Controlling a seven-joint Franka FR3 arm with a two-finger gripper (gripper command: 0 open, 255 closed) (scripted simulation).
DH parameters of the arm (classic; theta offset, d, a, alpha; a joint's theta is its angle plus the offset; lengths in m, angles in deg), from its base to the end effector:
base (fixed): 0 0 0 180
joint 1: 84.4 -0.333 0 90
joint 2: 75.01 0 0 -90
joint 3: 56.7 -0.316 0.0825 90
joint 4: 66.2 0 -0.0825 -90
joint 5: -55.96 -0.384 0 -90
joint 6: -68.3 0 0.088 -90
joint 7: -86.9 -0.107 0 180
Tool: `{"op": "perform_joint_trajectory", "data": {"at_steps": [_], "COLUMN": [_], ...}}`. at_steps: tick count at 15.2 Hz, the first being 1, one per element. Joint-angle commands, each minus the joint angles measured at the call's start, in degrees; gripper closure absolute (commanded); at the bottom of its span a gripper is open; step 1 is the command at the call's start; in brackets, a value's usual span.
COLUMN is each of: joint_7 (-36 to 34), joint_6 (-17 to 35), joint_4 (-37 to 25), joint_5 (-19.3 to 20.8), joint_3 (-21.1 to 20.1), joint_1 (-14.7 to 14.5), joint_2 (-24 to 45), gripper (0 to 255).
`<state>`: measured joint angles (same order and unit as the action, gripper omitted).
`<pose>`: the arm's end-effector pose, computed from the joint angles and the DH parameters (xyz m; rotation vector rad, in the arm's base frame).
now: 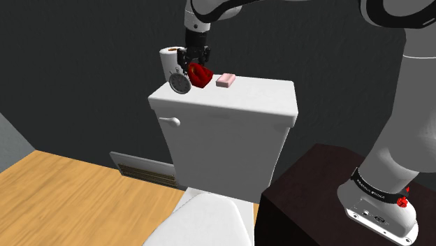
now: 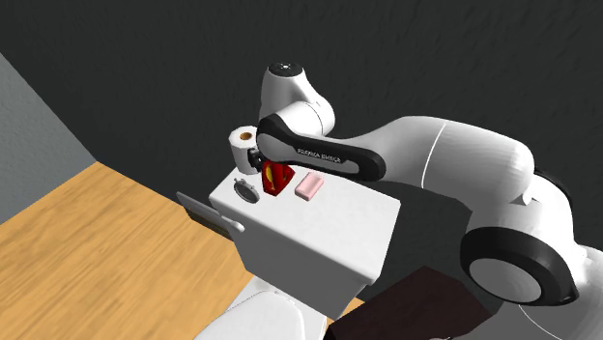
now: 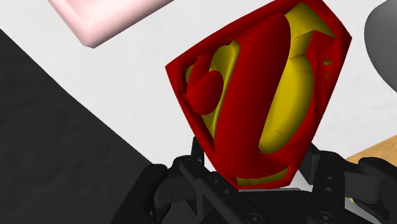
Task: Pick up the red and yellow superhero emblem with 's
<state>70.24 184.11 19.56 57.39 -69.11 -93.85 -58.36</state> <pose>0.6303 0.2318 0.5303 -3.0078 -0.1244 -0.3253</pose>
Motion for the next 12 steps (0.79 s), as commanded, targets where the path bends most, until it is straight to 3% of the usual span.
{"op": "perform_joint_trajectory", "data": {"at_steps": [1, 12], "joint_7": [-0.02, -0.26], "joint_6": [-1.42, -8.92], "joint_4": [-1.40, -9.85], "joint_5": [0.00, 0.26], "joint_3": [-0.02, -0.09], "joint_1": [-0.04, -0.42], "joint_2": [-0.01, 0.95], "gripper": [255, 255]}}
